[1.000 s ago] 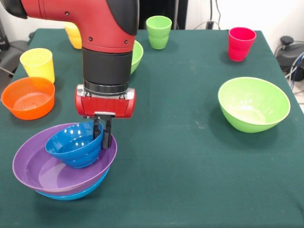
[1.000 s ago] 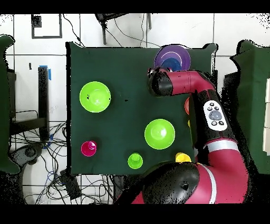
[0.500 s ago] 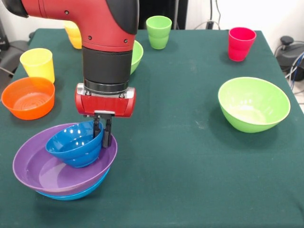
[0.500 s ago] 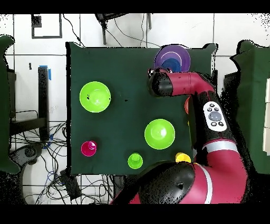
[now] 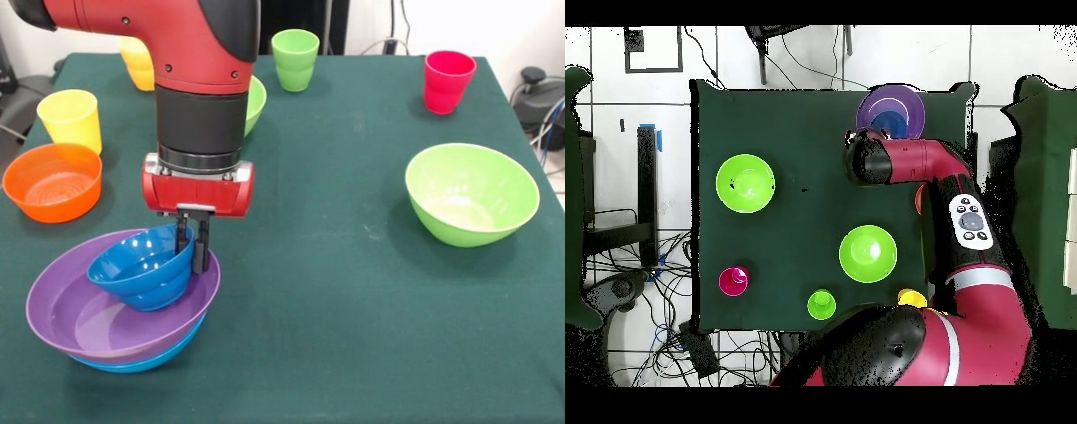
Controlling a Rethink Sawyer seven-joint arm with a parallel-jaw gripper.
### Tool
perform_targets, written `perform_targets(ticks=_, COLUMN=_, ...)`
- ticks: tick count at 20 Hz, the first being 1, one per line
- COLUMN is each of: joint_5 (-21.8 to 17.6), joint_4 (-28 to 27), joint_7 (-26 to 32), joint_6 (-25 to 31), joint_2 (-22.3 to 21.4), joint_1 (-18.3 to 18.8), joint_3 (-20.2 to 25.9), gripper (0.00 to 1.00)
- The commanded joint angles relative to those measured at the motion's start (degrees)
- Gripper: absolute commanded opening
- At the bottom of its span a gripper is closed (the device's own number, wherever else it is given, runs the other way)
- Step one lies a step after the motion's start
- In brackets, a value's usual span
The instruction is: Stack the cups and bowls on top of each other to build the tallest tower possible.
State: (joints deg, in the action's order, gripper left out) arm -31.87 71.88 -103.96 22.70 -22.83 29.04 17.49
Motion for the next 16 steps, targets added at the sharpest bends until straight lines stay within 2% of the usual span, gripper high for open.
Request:
perform_targets(ticks=1, joint_5=2.68, joint_4=10.17, joint_7=-8.56, joint_6=-0.51, joint_2=4.93, joint_1=-4.38, joint_3=0.51, gripper=0.0)
perform_targets(ticks=16, joint_5=8.02, joint_4=12.97, joint_7=-8.45, joint_6=-2.84, joint_2=4.44, joint_1=-6.44, joint_3=-2.4, gripper=0.0)
